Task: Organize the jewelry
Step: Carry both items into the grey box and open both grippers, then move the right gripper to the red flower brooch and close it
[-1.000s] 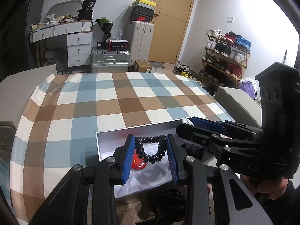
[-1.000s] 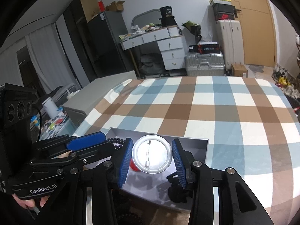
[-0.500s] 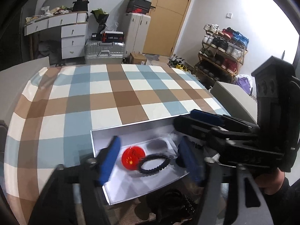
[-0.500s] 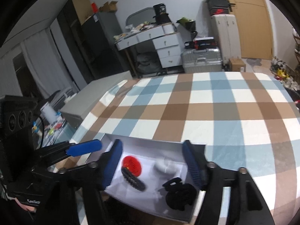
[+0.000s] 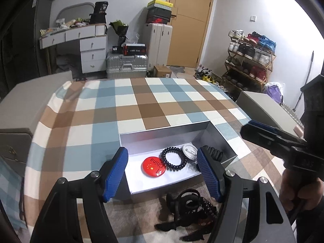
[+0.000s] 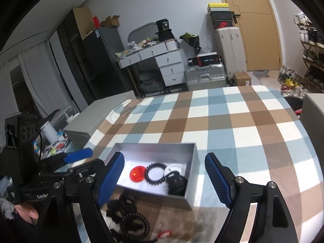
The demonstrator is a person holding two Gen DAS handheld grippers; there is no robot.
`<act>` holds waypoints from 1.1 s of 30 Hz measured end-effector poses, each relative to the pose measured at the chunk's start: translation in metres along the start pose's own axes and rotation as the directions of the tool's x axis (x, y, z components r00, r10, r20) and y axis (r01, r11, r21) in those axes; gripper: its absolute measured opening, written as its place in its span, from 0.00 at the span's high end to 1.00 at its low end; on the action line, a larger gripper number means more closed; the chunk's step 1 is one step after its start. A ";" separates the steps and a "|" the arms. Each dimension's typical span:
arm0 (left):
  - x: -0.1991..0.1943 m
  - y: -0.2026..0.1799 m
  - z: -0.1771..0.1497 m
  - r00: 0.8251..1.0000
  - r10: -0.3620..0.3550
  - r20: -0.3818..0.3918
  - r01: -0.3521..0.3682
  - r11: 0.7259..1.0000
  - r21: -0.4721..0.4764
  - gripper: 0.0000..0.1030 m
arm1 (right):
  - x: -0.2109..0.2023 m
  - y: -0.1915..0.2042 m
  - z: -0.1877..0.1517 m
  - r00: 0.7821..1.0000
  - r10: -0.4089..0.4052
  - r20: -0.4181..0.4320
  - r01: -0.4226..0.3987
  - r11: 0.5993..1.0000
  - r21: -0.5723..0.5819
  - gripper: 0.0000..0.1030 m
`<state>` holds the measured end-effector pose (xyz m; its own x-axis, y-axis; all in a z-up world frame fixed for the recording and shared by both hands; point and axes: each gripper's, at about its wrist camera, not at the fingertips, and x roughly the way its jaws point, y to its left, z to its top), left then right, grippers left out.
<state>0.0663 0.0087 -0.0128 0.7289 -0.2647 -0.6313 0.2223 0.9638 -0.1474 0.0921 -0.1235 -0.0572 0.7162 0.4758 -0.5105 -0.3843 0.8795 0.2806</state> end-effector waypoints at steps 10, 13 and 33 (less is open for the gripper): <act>-0.027 -0.001 -0.008 0.994 0.066 0.083 -0.064 0.998 -0.025 0.21 | -0.036 0.012 -0.015 0.997 -0.012 0.071 0.014 1.000 -0.026 0.10; -0.033 -0.002 -0.016 0.991 0.090 0.100 -0.086 0.996 -0.037 0.20 | -0.043 0.017 -0.023 0.997 -0.013 0.076 0.016 0.999 -0.038 0.08; -0.034 -0.007 -0.080 0.985 0.161 0.068 -0.157 0.986 -0.049 0.02 | -0.038 0.018 -0.085 0.996 -0.076 -0.054 0.074 0.997 -0.037 0.01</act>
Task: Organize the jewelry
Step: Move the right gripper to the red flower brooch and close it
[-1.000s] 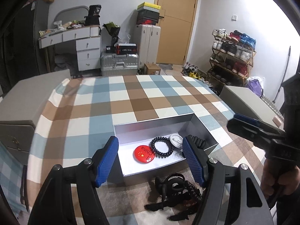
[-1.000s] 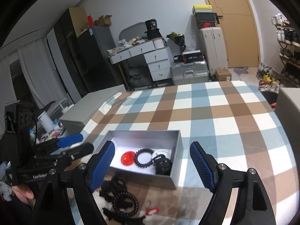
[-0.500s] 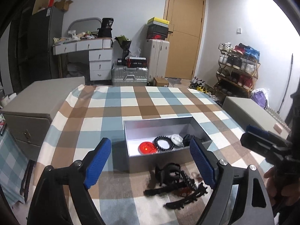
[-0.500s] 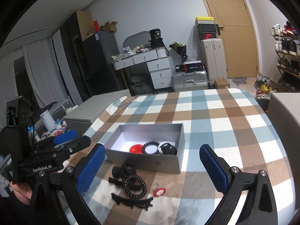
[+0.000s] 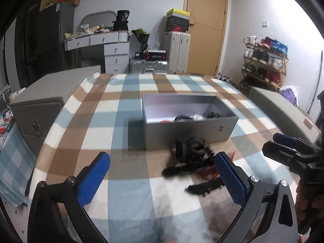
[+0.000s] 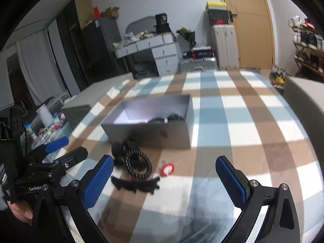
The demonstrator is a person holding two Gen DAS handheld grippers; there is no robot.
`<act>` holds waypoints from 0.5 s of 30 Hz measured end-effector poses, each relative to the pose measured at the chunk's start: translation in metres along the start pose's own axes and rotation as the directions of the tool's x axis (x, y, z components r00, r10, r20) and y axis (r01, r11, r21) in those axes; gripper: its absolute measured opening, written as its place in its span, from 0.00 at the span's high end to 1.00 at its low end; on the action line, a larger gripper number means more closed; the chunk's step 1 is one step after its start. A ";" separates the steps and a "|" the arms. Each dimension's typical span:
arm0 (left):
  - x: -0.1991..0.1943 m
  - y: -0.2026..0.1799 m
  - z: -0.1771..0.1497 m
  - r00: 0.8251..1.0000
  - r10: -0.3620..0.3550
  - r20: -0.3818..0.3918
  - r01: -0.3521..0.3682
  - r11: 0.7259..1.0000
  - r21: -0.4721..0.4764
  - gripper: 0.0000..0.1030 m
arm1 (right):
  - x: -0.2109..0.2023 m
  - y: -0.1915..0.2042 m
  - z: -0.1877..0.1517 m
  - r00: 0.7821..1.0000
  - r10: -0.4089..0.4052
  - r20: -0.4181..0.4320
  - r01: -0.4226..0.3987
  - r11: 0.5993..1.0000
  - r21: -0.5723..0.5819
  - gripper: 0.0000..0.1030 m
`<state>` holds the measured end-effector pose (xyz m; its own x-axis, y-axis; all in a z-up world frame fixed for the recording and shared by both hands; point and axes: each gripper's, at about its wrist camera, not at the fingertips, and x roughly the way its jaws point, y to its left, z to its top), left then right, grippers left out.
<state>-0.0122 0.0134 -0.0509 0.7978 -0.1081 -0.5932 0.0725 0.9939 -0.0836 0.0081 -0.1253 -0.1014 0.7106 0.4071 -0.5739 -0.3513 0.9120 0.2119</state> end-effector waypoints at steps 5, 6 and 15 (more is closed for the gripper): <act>0.007 0.005 -0.013 0.999 0.000 -0.049 0.000 1.000 -0.011 0.02 | 0.013 -0.003 -0.010 0.998 -0.025 -0.052 0.025 1.000 0.002 0.02; 0.008 0.005 -0.015 0.998 -0.003 -0.055 0.002 1.000 -0.013 0.02 | 0.016 -0.004 -0.010 0.998 -0.031 -0.063 0.032 0.999 0.007 0.02; 0.017 0.008 -0.025 0.991 -0.051 -0.125 0.047 0.998 -0.038 0.02 | 0.046 -0.007 -0.006 0.988 -0.029 -0.152 0.031 0.999 0.012 0.30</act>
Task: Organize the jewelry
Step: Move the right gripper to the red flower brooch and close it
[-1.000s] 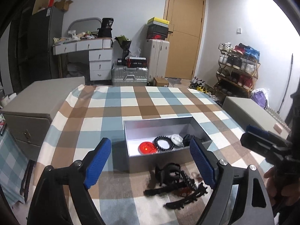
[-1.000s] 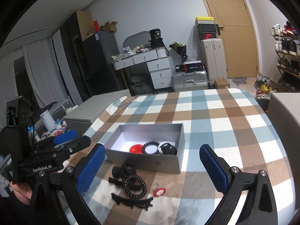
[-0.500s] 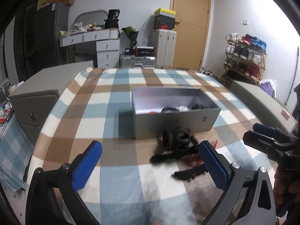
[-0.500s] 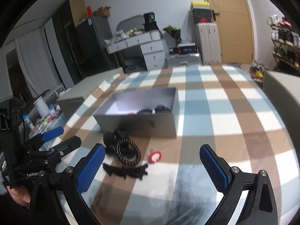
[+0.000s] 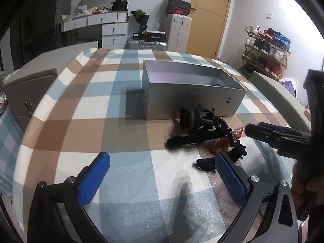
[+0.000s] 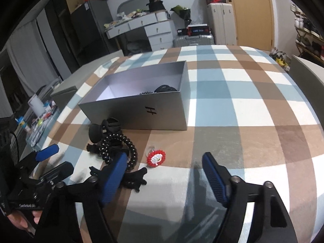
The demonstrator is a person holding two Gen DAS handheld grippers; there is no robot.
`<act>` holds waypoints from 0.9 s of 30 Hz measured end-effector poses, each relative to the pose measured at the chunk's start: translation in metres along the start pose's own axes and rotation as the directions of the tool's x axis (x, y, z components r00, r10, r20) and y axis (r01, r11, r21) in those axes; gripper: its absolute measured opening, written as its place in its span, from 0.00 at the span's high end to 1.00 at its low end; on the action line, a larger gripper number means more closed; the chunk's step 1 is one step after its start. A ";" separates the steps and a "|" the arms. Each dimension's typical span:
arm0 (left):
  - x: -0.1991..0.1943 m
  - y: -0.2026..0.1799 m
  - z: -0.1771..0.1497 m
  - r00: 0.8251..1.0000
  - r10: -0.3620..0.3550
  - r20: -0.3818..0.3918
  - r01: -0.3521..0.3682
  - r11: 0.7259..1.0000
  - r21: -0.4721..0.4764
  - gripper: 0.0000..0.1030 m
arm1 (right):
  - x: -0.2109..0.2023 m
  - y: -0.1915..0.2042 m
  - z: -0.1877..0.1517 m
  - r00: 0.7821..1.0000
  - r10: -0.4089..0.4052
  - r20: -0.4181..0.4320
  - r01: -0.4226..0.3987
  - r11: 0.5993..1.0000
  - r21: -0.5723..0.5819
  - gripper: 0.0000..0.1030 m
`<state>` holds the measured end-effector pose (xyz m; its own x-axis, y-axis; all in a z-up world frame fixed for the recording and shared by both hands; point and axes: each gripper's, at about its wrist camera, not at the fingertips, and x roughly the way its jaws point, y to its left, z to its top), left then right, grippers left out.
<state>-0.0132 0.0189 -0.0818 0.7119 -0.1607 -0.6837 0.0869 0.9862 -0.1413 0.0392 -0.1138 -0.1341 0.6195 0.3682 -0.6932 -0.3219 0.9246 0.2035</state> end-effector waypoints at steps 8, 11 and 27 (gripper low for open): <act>0.001 -0.009 0.000 0.997 -0.069 -0.024 0.069 0.997 0.023 0.02 | 0.018 0.004 0.006 0.998 0.018 -0.052 -0.018 1.000 -0.011 0.54; 0.002 -0.012 0.001 0.996 -0.082 -0.034 0.083 0.996 0.037 0.02 | 0.023 0.005 0.007 0.998 0.020 -0.065 -0.021 1.000 -0.015 0.63; 0.013 -0.043 0.015 0.968 -0.217 -0.126 0.231 0.967 0.107 0.02 | 0.006 -0.010 0.000 0.999 0.016 -0.028 -0.016 1.000 0.018 0.81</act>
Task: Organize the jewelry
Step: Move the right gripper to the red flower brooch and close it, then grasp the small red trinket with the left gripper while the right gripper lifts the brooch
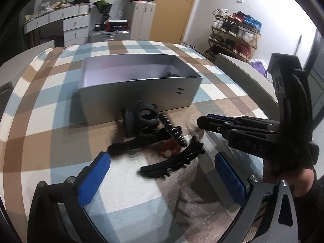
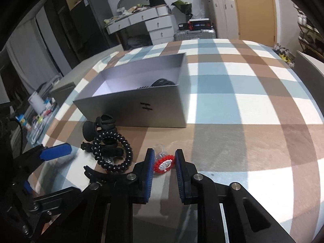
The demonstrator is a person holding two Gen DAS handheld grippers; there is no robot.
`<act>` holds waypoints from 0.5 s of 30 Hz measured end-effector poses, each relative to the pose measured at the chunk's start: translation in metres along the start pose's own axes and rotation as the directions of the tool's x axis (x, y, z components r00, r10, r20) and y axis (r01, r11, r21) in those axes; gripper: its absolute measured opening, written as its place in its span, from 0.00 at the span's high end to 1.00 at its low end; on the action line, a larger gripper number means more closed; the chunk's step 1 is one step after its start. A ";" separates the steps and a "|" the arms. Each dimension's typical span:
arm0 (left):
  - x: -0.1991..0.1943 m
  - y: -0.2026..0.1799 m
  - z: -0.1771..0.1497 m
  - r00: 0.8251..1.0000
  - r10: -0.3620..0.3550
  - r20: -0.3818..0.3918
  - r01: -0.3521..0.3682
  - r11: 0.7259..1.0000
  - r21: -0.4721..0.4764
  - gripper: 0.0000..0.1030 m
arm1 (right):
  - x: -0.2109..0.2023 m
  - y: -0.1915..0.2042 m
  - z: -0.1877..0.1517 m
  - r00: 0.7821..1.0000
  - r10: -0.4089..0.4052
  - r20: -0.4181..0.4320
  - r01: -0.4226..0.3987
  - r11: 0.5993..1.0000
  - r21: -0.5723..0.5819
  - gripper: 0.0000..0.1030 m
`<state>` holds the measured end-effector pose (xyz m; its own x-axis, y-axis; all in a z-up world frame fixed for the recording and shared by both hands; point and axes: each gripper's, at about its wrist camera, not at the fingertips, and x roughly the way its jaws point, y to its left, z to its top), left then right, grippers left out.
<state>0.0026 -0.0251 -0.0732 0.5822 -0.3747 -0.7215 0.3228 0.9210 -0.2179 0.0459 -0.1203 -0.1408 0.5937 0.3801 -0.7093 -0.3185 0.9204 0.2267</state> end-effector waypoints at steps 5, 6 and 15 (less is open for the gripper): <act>0.010 -0.002 0.005 0.999 -0.023 -0.030 0.022 1.000 -0.017 0.02 | -0.014 -0.014 -0.007 1.000 0.004 0.017 -0.005 0.999 0.041 0.81; 0.011 -0.003 0.006 0.999 -0.017 -0.032 0.017 1.000 -0.013 0.04 | -0.016 -0.016 -0.008 1.000 0.003 0.018 -0.004 0.999 0.047 0.81; 0.018 -0.001 0.014 0.998 -0.018 -0.065 0.020 0.999 0.025 0.43 | -0.024 -0.029 -0.013 0.999 0.009 0.031 -0.012 0.996 0.084 0.81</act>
<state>0.0236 -0.0342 -0.0766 0.5265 -0.3836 -0.7587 0.3526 0.9106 -0.2157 0.0311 -0.1568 -0.1393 0.6134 0.3914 -0.6859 -0.2625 0.9202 0.2904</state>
